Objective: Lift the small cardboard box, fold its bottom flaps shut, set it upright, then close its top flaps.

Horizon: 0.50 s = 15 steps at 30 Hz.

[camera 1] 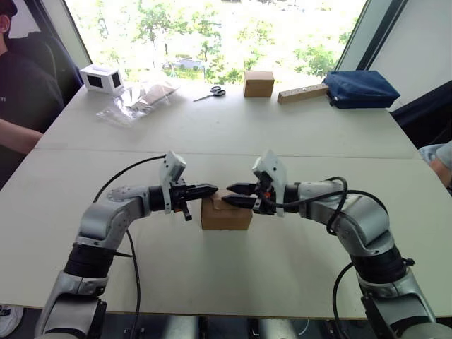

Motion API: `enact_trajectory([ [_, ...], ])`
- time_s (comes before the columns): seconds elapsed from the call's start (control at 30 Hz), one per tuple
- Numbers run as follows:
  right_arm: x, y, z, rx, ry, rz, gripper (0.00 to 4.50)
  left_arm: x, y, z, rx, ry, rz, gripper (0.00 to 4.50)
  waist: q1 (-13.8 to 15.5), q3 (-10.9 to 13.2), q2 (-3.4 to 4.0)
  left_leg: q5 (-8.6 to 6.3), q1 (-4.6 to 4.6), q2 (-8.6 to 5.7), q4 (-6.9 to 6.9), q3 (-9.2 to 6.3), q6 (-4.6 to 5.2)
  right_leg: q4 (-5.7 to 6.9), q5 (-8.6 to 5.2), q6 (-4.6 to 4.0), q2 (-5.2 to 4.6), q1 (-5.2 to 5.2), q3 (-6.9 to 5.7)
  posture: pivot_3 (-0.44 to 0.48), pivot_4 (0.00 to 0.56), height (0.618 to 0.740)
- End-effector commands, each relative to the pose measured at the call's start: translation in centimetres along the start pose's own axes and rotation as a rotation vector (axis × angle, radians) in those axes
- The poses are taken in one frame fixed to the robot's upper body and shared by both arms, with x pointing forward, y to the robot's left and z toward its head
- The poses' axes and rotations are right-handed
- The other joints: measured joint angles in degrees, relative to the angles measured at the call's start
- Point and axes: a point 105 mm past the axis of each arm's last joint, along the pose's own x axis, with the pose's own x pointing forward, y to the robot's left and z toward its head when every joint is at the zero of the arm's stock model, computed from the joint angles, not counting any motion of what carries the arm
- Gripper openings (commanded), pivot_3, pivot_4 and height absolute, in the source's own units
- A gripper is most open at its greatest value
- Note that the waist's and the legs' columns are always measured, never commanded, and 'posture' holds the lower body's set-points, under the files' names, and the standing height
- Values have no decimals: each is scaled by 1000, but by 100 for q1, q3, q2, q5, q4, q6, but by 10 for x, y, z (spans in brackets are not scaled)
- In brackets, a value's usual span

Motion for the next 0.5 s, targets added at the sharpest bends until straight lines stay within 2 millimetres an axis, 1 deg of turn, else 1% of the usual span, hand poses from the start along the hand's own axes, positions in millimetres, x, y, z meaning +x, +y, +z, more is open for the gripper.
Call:
enact_trajectory([
  [0.03, -6, 3, 10, -133, 1, -2, 1500, -3, -1, 7, -28, -50, -10, 0, -3, 0, 0, 0, -1, 0, 0, -1, 0, 0, 0, 0, 0, 0, 0, 0, 150, 740],
  [0.17, -4, 7, 5, -174, 33, 16, 1500, -5, 1, 10, -48, -69, 0, 0, -15, 0, 0, 0, 0, 1, 0, -1, 0, 1, 0, 0, 1, -1, 0, 0, 150, 740],
  [0.5, 2, 9, -7, -234, 82, 23, 1500, -3, 3, 6, -52, -60, 12, 0, -3, 0, 0, 0, 0, 0, 0, 0, 0, 0, 0, 0, 0, -1, 0, 0, 150, 740],
])
